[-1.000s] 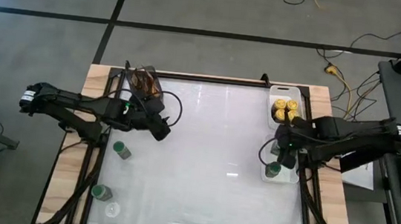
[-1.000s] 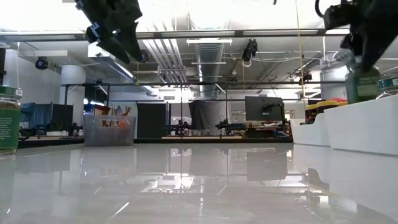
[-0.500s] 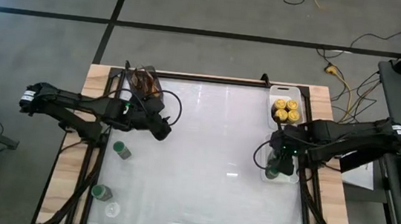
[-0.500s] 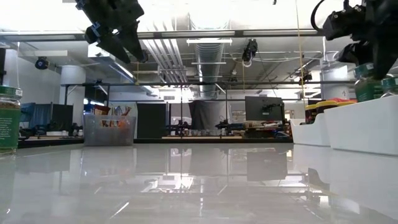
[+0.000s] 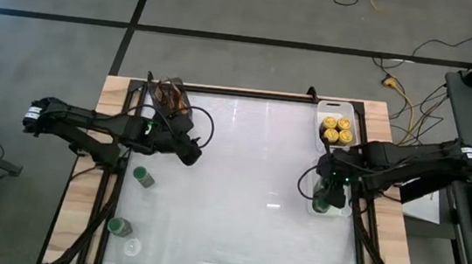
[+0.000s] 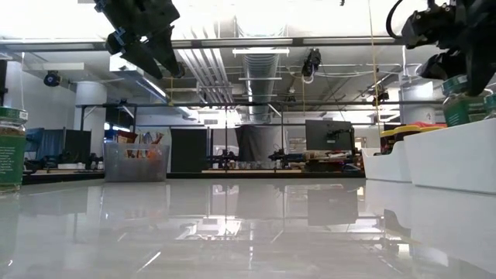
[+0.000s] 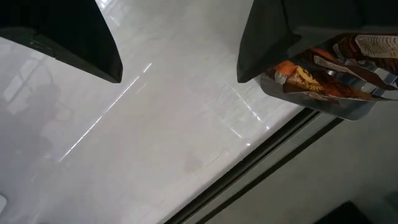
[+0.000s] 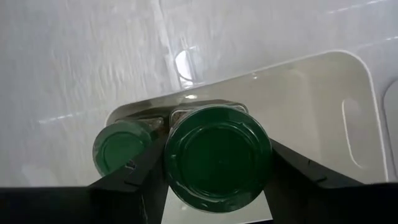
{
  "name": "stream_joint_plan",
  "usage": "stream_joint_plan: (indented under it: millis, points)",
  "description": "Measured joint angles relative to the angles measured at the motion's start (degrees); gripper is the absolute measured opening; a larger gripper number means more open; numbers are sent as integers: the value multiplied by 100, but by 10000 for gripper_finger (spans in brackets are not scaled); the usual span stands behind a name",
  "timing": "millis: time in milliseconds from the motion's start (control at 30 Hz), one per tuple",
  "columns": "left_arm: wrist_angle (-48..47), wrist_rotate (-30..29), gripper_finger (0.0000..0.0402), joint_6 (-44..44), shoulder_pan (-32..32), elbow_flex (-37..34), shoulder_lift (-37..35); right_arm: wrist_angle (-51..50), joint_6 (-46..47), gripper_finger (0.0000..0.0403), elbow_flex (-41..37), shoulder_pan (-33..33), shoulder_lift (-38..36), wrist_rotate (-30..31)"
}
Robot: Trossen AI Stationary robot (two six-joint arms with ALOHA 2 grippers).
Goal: Sort spices by type
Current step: Put the green seasoning bottle into the bottom white bin
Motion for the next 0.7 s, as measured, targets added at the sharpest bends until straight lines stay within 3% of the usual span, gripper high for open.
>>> stream_joint_plan:
  millis: [367, 700]
  points:
    - [0, 0, 300, 34, 0, 0, 0, 0, -8, 201, -38, -2, 0, 459]
    - [-1, 149, 300, 41, -2, 0, -2, 108, -247, 201, -508, -2, -2, 461]
